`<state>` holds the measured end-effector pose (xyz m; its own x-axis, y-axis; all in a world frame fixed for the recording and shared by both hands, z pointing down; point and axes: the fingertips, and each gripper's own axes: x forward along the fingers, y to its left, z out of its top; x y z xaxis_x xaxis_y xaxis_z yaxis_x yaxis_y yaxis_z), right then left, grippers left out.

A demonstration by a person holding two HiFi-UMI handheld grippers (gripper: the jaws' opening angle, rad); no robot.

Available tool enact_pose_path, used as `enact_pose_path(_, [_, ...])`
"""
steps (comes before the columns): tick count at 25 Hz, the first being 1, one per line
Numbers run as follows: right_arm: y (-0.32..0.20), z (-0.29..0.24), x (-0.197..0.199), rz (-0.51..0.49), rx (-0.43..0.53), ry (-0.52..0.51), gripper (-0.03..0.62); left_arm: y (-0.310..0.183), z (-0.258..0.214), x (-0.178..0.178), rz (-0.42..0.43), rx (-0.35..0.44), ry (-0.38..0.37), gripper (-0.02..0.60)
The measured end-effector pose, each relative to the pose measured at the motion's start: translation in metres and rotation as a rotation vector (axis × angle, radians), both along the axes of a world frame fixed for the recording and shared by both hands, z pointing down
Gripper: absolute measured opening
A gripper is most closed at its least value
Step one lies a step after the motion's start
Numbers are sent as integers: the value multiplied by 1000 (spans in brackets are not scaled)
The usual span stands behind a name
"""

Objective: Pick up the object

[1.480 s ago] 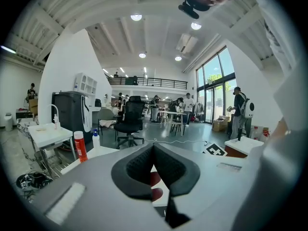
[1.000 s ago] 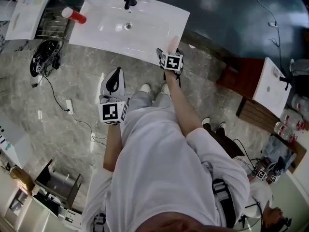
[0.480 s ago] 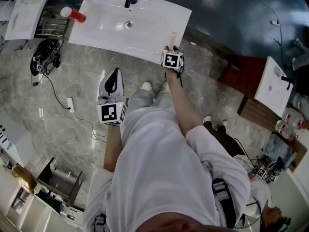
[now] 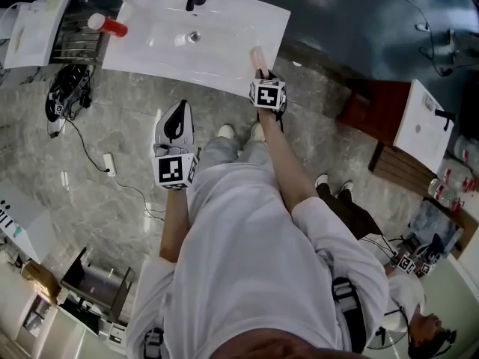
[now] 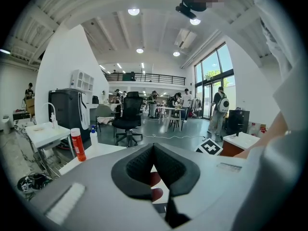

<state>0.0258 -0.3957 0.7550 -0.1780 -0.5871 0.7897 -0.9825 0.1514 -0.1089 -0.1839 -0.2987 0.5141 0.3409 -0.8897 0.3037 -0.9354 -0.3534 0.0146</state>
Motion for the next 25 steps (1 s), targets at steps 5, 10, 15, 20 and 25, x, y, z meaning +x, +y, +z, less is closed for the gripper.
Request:
enact_pose_path(5, [5, -45, -13, -84, 101, -54, 58, -4, -5, 12, 22, 22, 8, 0])
enact_pose_path(10, [14, -112, -26, -162, 243, -98, 58, -7, -18, 24, 35, 51, 39, 0])
enact_pose_path(15, [28, -188, -28, -198, 404, -181, 57, -8, -47, 39, 55, 118, 56, 0])
enact_pose_path(20, [48, -259, -19, -222, 549, -234, 57, -8, -80, 52, 66, 176, 92, 0])
enact_pose_path(25, [74, -328, -10, -290, 724, -216, 57, -1, -110, 69, 90, 222, 97, 0])
